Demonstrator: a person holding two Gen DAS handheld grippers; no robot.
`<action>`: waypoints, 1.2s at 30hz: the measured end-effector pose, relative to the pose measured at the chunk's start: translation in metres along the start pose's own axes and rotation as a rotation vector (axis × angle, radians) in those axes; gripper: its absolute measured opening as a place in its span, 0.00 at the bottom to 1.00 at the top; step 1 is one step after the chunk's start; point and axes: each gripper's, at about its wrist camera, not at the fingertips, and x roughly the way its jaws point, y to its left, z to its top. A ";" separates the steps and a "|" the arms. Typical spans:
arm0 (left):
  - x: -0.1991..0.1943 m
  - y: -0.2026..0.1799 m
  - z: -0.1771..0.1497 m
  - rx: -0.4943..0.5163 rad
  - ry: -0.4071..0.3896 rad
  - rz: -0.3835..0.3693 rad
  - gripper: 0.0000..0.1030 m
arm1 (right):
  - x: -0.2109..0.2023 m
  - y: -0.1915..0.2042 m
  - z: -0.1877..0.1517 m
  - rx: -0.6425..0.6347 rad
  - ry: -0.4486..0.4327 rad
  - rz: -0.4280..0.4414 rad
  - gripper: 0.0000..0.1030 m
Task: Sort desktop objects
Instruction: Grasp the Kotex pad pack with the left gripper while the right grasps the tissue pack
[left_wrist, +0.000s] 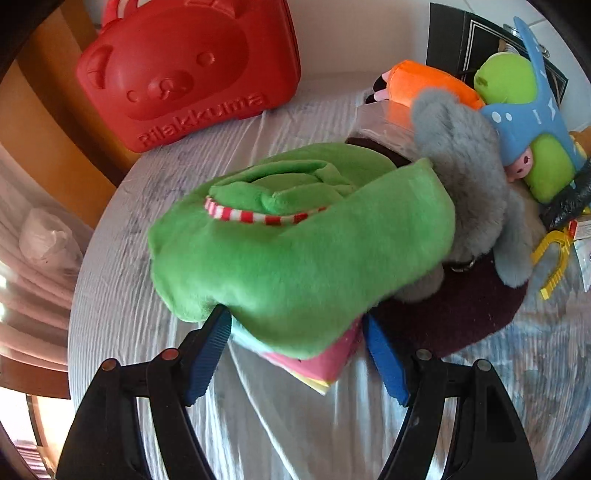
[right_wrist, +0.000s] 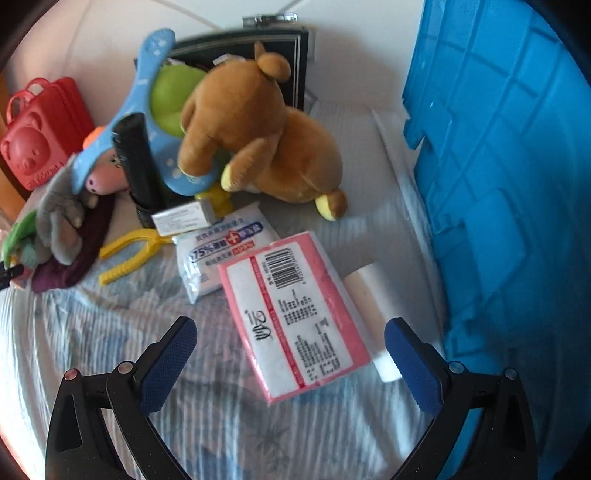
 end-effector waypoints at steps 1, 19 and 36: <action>0.007 0.000 0.007 0.006 0.014 -0.019 0.71 | 0.007 -0.001 0.002 -0.002 0.014 0.003 1.00; -0.018 -0.022 -0.074 -0.064 0.047 -0.106 0.68 | 0.058 0.025 -0.017 -0.033 0.200 0.068 1.00; -0.044 -0.058 -0.126 -0.109 0.080 -0.114 0.69 | 0.059 0.051 -0.081 -0.044 0.253 0.073 1.00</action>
